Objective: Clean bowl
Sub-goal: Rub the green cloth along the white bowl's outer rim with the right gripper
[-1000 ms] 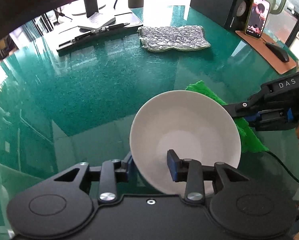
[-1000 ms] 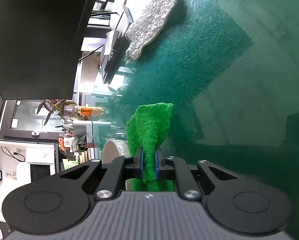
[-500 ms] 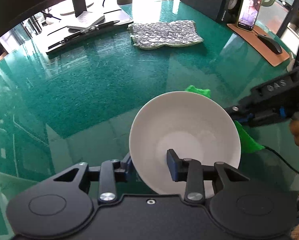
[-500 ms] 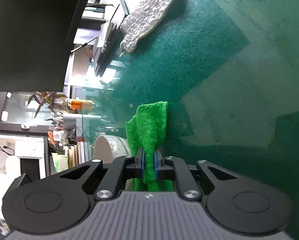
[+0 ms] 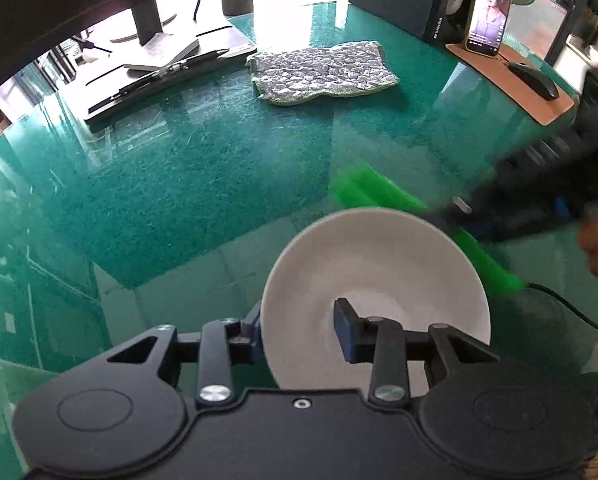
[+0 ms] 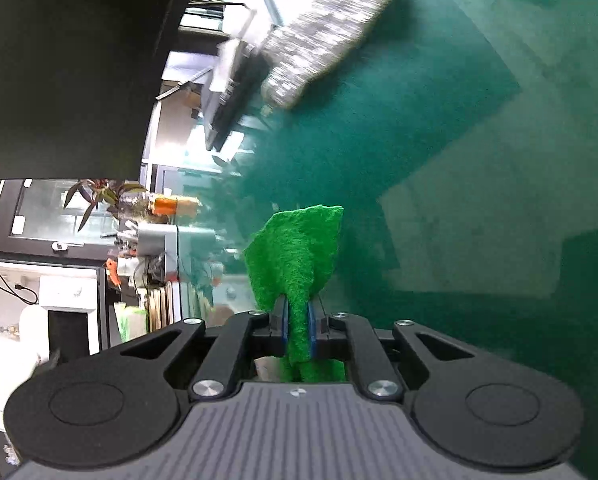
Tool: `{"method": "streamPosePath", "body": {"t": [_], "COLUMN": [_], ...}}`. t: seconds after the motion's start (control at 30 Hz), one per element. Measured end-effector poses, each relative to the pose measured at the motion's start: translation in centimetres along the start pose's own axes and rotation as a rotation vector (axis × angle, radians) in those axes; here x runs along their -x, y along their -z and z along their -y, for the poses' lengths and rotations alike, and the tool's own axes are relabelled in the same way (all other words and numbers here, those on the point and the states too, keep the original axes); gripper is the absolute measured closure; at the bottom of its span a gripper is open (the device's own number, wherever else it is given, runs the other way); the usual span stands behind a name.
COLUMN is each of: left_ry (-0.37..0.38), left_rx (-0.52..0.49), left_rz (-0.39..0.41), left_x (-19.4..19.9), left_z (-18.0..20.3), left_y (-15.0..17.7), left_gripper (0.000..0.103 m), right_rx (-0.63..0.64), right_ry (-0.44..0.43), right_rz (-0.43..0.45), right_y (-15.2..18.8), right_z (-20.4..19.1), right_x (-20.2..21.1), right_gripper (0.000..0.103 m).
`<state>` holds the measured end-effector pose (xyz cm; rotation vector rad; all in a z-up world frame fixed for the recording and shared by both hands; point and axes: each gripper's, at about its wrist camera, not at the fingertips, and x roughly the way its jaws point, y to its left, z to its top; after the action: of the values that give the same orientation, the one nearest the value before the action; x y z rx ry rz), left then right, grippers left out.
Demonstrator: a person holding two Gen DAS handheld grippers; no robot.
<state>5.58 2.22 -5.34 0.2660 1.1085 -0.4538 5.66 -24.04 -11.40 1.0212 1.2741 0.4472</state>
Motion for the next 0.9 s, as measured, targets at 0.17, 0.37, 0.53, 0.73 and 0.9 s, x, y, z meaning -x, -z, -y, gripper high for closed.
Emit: {"method": "streamPosePath", "body": {"t": [0.17, 0.37, 0.53, 0.73, 0.9], "left_ry": [0.002, -0.015, -0.033, -0.027, -0.027], "left_rx": [-0.040, -0.051, -0.077, -0.106, -0.119], "left_rz": [-0.001, 0.010, 0.015, 0.013, 0.014], "left_x": [0.0, 0.1, 0.1, 0.1, 0.0], "left_z": [0.1, 0.4, 0.8, 0.8, 0.8], "left_y": [-0.1, 0.1, 0.0, -0.1, -0.2], "left_gripper": [0.068, 0.068, 0.068, 0.068, 0.068], "right_rx": [-0.019, 0.068, 0.054, -0.036, -0.023], "right_ry": [0.000, -0.068, -0.067, -0.045, -0.036], "right_rz": [-0.001, -0.001, -0.014, -0.052, -0.036], "right_y": [0.2, -2.8, -2.4, 0.3, 0.0], "right_z": [0.1, -3.5, -2.9, 0.7, 0.0], "right_x": [-0.2, -3.8, -3.0, 0.9, 0.1], "right_gripper": [0.092, 0.091, 0.091, 0.091, 0.091]}}
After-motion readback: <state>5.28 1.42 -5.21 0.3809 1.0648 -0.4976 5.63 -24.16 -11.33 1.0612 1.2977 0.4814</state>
